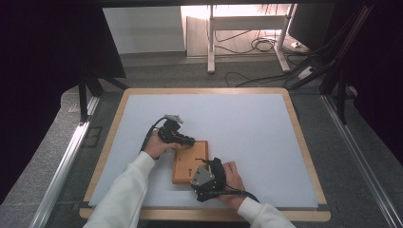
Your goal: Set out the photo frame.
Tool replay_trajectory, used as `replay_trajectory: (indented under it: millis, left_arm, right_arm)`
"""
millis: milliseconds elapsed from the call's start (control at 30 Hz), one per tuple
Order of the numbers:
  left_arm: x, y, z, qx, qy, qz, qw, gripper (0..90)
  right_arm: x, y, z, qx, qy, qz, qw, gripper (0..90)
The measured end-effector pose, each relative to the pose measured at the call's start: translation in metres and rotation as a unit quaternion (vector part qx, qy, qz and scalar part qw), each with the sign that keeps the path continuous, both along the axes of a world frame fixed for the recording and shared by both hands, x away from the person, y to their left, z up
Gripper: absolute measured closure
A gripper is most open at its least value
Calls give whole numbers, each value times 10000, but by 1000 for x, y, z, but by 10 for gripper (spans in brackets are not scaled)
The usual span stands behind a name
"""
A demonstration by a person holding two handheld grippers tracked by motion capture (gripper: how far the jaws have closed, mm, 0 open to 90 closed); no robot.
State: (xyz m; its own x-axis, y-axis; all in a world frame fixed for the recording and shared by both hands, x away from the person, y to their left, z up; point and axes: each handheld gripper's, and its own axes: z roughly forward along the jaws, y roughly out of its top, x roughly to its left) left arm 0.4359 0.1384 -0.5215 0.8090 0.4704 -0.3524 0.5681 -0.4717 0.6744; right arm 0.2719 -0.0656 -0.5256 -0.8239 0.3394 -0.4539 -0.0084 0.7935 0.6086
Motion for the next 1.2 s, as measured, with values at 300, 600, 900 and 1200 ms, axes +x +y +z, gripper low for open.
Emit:
replay_trajectory:
  millis: [300,600,900,1200]
  left_arm:
    - [2,1,0,-10,73,-2,10000,821]
    - [2,0,1,17,48,53,10000,830]
    - [-1,-3,2,107,-69,181,9998,842]
    - [0,-2,2,86,-77,236,9997,845]
  right_arm:
    - [0,3,1,-1,-202,-66,9998,124]
    - [-2,1,3,-13,-328,-72,9994,166]
    - [-4,0,10,-32,-593,-20,9982,233]
    - [-1,-3,18,9,-630,-72,9980,297]
